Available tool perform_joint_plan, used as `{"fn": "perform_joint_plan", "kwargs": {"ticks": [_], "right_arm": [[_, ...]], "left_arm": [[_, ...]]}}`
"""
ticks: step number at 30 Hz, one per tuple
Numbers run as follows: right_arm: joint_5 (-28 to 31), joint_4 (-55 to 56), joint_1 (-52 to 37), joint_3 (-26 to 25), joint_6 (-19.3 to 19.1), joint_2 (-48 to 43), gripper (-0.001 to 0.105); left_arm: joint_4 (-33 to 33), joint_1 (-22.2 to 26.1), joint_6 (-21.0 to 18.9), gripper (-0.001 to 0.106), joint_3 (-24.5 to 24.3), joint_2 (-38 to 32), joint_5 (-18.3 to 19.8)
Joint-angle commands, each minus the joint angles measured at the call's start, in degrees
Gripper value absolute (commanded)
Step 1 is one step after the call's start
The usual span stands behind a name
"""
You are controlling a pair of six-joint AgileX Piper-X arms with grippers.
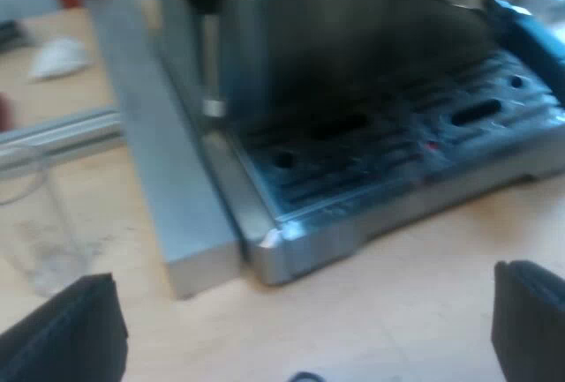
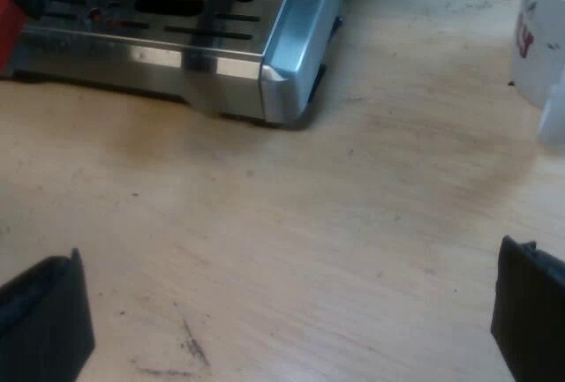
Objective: Grind coffee beans and then tamp
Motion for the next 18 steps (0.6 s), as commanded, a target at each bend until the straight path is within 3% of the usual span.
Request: {"fn": "perform_joint_plan", "kwargs": {"ticks": [1,9,10,18], "right_arm": [[-0.7,1.0,2.4,-2.8,-1.0,2.5,0.093],[-0.8,1.2,11.9,-5.6,-4.9,10.2,0.093],[-0.8,1.1,13.7,-5.6,-5.0,11.3,0.093],[0.2,-5.3,26.9,-5.6,-4.4,17.4,0.093]], "left_arm": [[-1.4,-2.1,-0.3,0.085,-0.6,2.1,2.6],[-4.4,-7.4,-0.3,0.085,-0.6,6.1,4.5],[-7.5,-11.0,-0.3,0.085,-0.6,8.7,6.5],[-15.2,-17.8,-0.2,0.085,-0.2,17.5,15.1]]}}
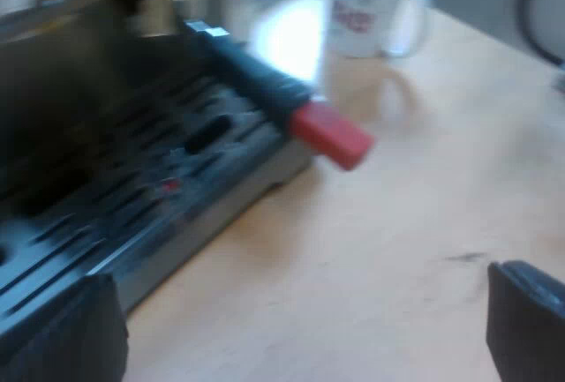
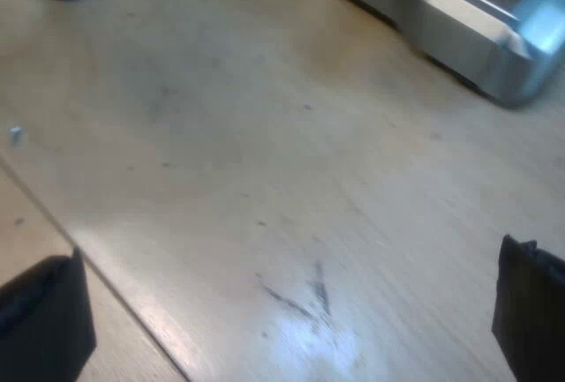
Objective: Grind coffee beans and then tamp
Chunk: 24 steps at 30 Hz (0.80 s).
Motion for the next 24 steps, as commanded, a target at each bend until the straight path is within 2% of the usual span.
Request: {"fn": "perform_joint_plan", "kwargs": {"ticks": [1,2,5,7,15,18,19,21,24], "right_arm": [[2.0,-4.0,4.3,-0.4,0.8,1.5,0.093],[2.6,-4.9,5.5,-0.3,1.4,1.9,0.093],[9.4,-9.6,11.4,0.9,5.4,3.5,0.093],[14.2,-13.4,15.5,2.1,9.1,4.1,0.093],[28.8,-22.6,28.6,7.6,19.0,5.2,0.093],[32.7,-25.4,32.5,9.7,22.1,6.4,0.082],[34.8,-27.5,34.2,10.7,23.2,7.3,0.073],[37.3,-30.6,35.8,11.8,24.3,8.9,0.062],[42.1,-34.8,37.5,12.8,26.8,11.7,0.049]], "left_arm": [[-3.2,-1.8,-0.2,0.085,0.0,2.0,2.8],[-4.4,-3.0,-0.2,0.085,-0.1,3.5,3.2],[-7.9,-5.6,0.4,0.085,0.9,6.0,3.2],[-10.7,-7.5,1.7,0.085,2.3,7.2,3.2],[-18.1,-10.4,2.5,0.085,9.0,7.9,3.2],[-19.0,-10.3,2.5,0.085,10.9,7.9,3.2],[-19.2,-10.3,2.5,0.085,11.7,7.9,3.2],[-19.4,-10.3,2.5,0.085,12.5,7.9,3.2],[-19.2,-10.3,2.5,0.085,13.4,7.9,3.2]]}}
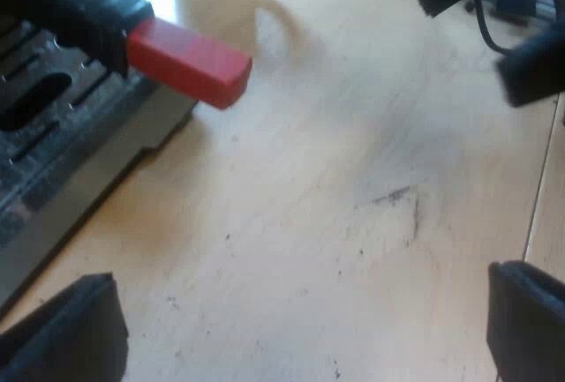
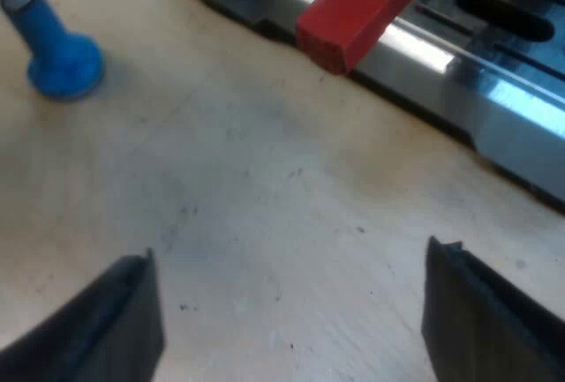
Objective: Grind coffee beans and then tamp
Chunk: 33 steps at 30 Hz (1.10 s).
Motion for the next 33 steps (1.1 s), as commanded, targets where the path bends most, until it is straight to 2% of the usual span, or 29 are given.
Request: {"fn": "perform_joint_plan", "kwargs": {"ticks": [1,5,9,11,16,20,28,32,33], "right_arm": [[5.5,-5.0,0.8,0.5,2.2,2.6,0.045],[8.8,-10.1,0.8,0.6,3.4,6.6,0.035],[9.2,-17.1,0.8,0.6,3.4,11.6,0.027],[9.4,-19.9,0.8,0.6,3.5,14.0,0.027],[14.0,-25.8,0.8,0.6,7.3,19.8,0.026],[14.0,-29.4,0.8,0.6,7.4,22.9,0.026],[21.3,-33.8,0.8,0.6,7.8,27.2,0.026],[22.5,-33.8,0.7,0.6,7.8,27.6,0.026],[24.8,-33.9,0.7,0.6,7.8,27.6,0.026]], "left_arm": [[-0.8,-0.2,0.4,0.085,0.3,0.0,0.5],[-0.5,-0.2,0.4,0.085,0.2,0.0,0.5],[-0.5,-0.2,0.4,0.085,0.2,0.0,0.5],[-0.5,-0.2,0.4,0.085,0.2,0.0,0.5],[-0.5,-0.2,0.4,0.085,0.2,0.0,0.5],[-0.5,-0.2,0.4,0.085,0.2,0.0,0.5],[-0.5,-0.2,0.4,0.085,0.2,0.0,0.5],[-0.5,-0.2,0.4,0.085,0.2,0.0,0.5],[-0.5,-0.2,0.4,0.085,0.2,0.0,0.5]]}}
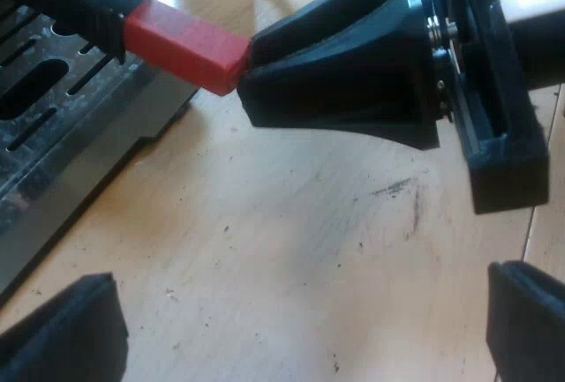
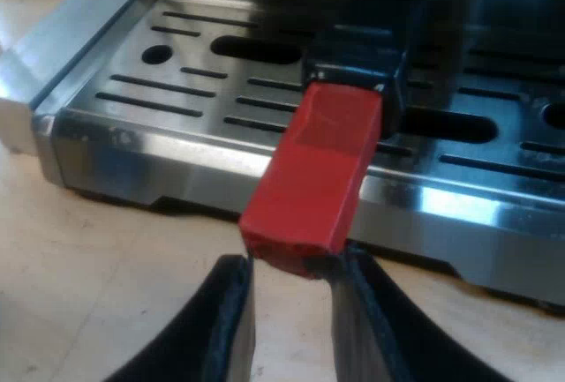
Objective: Grind coffee beans and then tamp
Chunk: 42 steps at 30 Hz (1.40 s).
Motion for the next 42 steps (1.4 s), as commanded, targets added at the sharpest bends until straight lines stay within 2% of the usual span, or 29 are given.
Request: {"fn": "perform_joint_plan", "kwargs": {"ticks": [1,3,11,16,21,26,28,30,35,40,42], "right_arm": [[4.4,-1.1,-0.2,-0.1,0.0,0.1,0.026],[7.2,-2.4,-0.4,-0.1,0.0,0.1,0.026],[11.6,-4.7,-0.4,-0.1,-0.1,0.1,0.026],[11.0,-4.4,-0.4,-0.1,-0.1,0.1,0.026],[6.5,-3.3,0.3,-0.1,-0.1,0.1,0.026],[6.6,-0.9,2.6,-0.1,0.6,0.1,0.027],[6.6,1.2,4.1,-0.1,2.1,0.1,0.031],[6.8,3.7,5.9,-0.1,3.7,0.1,0.04],[7.1,6.3,9.2,-0.1,5.5,-0.2,0.057],[9.1,9.2,11.4,-1.5,5.5,-1.1,0.059],[10.0,13.9,11.6,-3.8,6.7,-1.8,0.059]], "left_arm": [[-0.7,-0.2,0.4,0.085,-0.1,0.0,0.5],[-0.7,-0.2,0.4,0.085,-0.1,0.0,0.5],[-0.6,-0.2,0.4,0.085,-0.1,0.0,0.5],[-0.7,-0.2,0.4,0.085,-0.1,0.0,0.5],[-0.7,-0.2,0.4,0.085,-0.1,0.0,0.5],[0.0,-0.2,0.4,0.085,-0.3,0.0,0.5],[1.3,-0.2,0.4,0.085,-0.7,-0.2,0.5],[4.3,-0.2,0.4,0.085,-1.6,-0.2,0.5],[5.3,-0.2,0.4,0.085,-2.2,-1.3,0.5],[5.8,-0.2,0.4,0.085,-2.4,-5.3,0.5],[6.3,-0.2,0.4,0.085,-2.4,-6.9,0.5]]}}
